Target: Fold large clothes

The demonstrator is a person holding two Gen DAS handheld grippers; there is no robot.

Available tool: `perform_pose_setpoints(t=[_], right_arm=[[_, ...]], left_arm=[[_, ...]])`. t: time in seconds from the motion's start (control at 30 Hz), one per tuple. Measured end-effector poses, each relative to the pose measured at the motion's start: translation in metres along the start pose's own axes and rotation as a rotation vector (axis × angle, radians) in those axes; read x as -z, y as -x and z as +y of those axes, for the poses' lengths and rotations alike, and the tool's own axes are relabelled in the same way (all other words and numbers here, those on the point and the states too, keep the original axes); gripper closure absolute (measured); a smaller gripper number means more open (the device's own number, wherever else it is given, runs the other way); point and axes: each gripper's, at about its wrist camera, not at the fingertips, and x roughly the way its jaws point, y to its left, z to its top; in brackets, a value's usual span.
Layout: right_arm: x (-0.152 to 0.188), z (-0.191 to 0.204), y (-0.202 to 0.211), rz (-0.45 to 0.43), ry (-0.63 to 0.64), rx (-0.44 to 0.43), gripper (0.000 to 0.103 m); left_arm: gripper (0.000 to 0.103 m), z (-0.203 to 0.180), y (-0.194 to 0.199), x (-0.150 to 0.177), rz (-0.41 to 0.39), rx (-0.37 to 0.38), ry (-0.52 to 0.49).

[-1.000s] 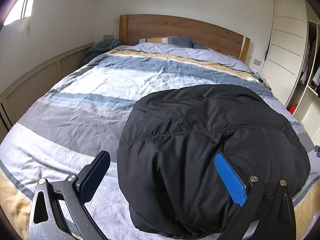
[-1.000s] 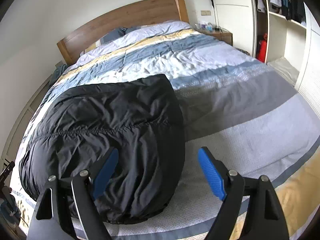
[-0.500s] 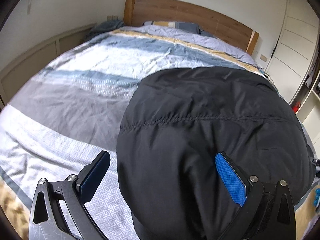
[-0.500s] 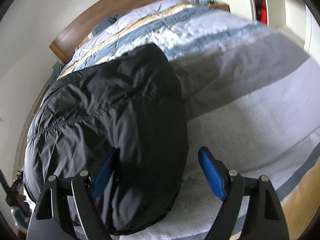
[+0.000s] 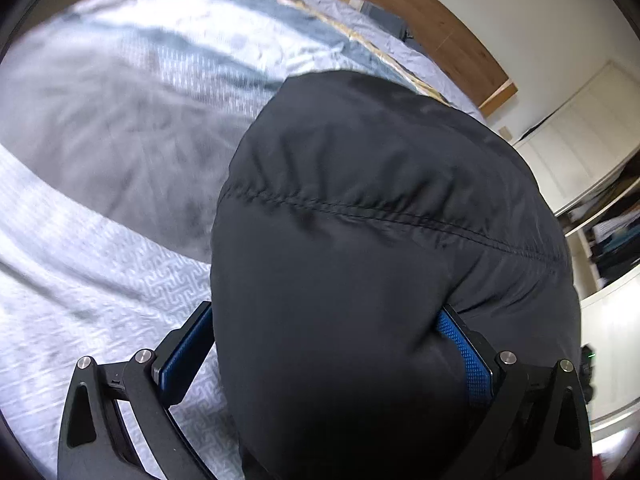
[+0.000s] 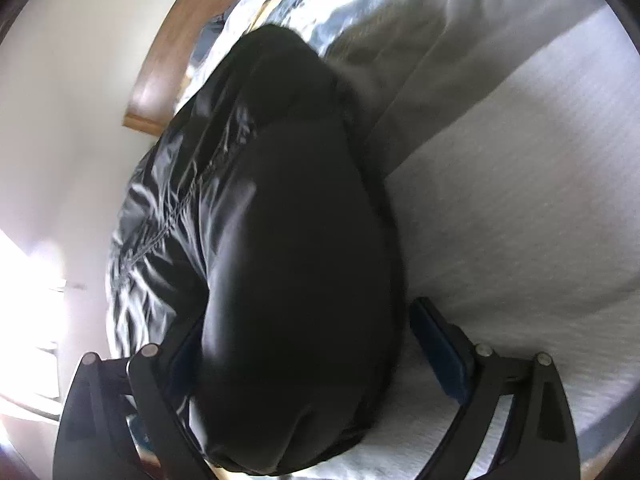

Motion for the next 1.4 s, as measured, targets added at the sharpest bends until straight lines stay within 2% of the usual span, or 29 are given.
perform_pose_setpoints(t=[0.23,0.3,0.33,0.4,0.47,0.53,0.57,0.6,0.67,0.7,0.73,0.77,0.8,0.83,0.87,0.93,1.07,1.2,1.3,1.4], right_arm=[[-0.004,0.012,-0.036,0.070,0.030,-0.122,0.001],[-0.004,0.021,-0.046,0.098,0.042,-0.156,0.000],[-0.004,0.026,-0.051,0.107,0.053,-0.172,0.000],[-0.003,0.027,-0.058,0.114,0.066,-0.181,0.000],[-0.004,0.024,-0.062,0.107,0.064,-0.185,0.000],[-0.002,0.026,-0.064,0.084,0.076,-0.173,0.000],[-0.001,0.029,-0.065,0.069,0.076,-0.155,0.000],[0.000,0.031,-0.067,0.063,0.071,-0.137,0.000],[-0.002,0.041,-0.070,0.065,0.073,-0.091,0.001],[-0.003,0.049,-0.069,0.056,0.080,-0.075,0.002],[-0.003,0.061,-0.068,0.043,0.099,-0.082,0.006],[-0.005,0.074,-0.065,0.031,0.123,-0.107,0.018],[-0.006,0.084,-0.062,0.021,0.139,-0.135,0.026],[-0.009,0.098,-0.055,0.004,0.159,-0.179,0.038],[-0.013,0.110,-0.048,-0.013,0.179,-0.216,0.045],[-0.017,0.135,-0.033,-0.039,0.230,-0.247,0.058],[-0.014,0.183,-0.003,-0.081,0.334,-0.266,0.063],[0.000,0.214,0.027,-0.119,0.406,-0.298,0.063],[0.016,0.215,0.035,-0.129,0.428,-0.298,0.063],[0.036,0.184,0.021,-0.114,0.371,-0.276,0.062]], left_arm=[[0.001,0.027,-0.021,0.000,0.084,0.229,0.173],[0.001,0.026,-0.024,-0.001,0.107,0.290,0.220],[0.001,0.022,-0.027,0.000,0.130,0.354,0.237],[0.001,0.011,-0.031,0.004,0.161,0.434,0.224],[0.001,0.003,-0.039,0.011,0.191,0.403,0.197],[0.001,0.002,-0.039,0.012,0.187,0.387,0.231],[0.005,-0.001,-0.037,0.013,0.179,0.382,0.241],[0.010,-0.005,-0.035,0.014,0.171,0.378,0.243],[0.034,-0.017,-0.027,0.013,0.147,0.381,0.239],[0.040,-0.027,-0.020,0.012,0.131,0.384,0.235],[0.051,-0.033,-0.014,0.010,0.120,0.393,0.234],[0.058,-0.040,-0.009,0.008,0.108,0.401,0.235],[0.060,-0.049,0.000,0.004,0.088,0.416,0.235],[0.064,-0.058,0.009,0.000,0.068,0.428,0.231],[0.066,-0.067,0.019,-0.005,0.048,0.442,0.229],[0.069,-0.089,0.040,-0.012,0.017,0.462,0.198],[0.070,-0.130,0.075,-0.030,-0.024,0.499,0.102],[0.070,-0.149,0.116,-0.030,-0.067,0.521,0.017],[0.070,-0.140,0.126,-0.014,-0.067,0.505,-0.009],[0.070,-0.113,0.109,0.007,-0.019,0.434,-0.008]])
